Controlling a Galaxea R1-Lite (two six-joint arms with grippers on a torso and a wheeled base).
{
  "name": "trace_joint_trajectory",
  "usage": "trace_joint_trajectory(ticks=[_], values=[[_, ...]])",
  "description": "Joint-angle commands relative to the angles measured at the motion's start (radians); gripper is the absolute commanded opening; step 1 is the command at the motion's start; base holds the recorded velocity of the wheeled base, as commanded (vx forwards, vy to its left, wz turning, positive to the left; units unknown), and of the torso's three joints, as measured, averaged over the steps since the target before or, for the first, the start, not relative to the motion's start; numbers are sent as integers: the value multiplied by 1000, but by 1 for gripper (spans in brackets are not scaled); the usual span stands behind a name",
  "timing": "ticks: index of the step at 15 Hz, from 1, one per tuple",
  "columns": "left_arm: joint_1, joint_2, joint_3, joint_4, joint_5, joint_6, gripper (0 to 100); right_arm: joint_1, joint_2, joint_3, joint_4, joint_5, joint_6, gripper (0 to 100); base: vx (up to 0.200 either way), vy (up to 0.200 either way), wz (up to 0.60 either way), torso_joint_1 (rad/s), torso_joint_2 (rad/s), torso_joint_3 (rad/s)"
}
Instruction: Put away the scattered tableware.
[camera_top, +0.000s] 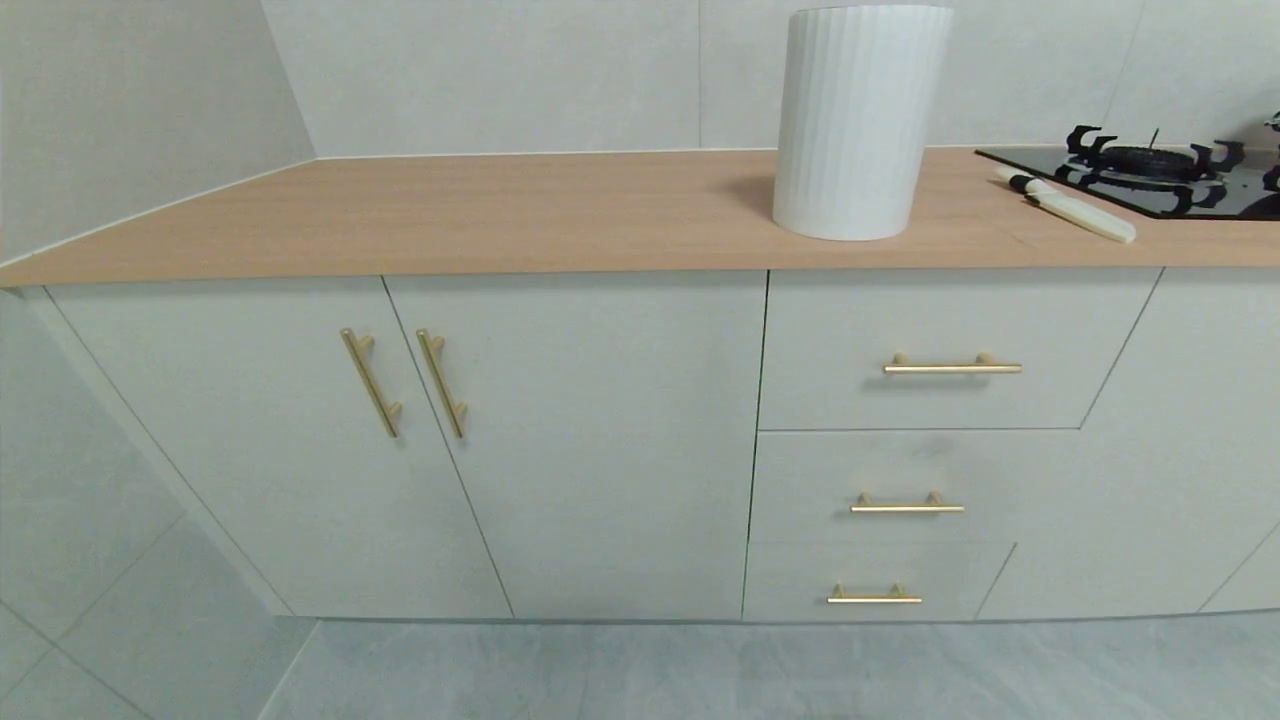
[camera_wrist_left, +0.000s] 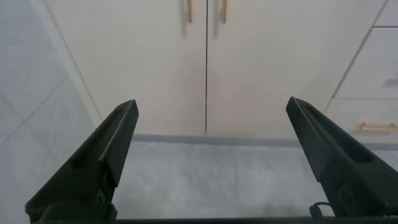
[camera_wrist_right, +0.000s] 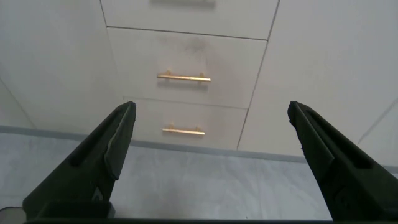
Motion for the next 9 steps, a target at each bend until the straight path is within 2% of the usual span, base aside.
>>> trace_joint_trajectory(ticks=[1, 9], values=[[0, 0, 0, 0, 0, -1, 100, 0, 2, 0, 0, 1, -1, 100, 200, 0, 0, 7, -2, 2], [0, 0, 0, 0, 0, -1, 100, 0, 2, 0, 0, -1, -1, 100, 200, 0, 0, 2, 0, 3]])
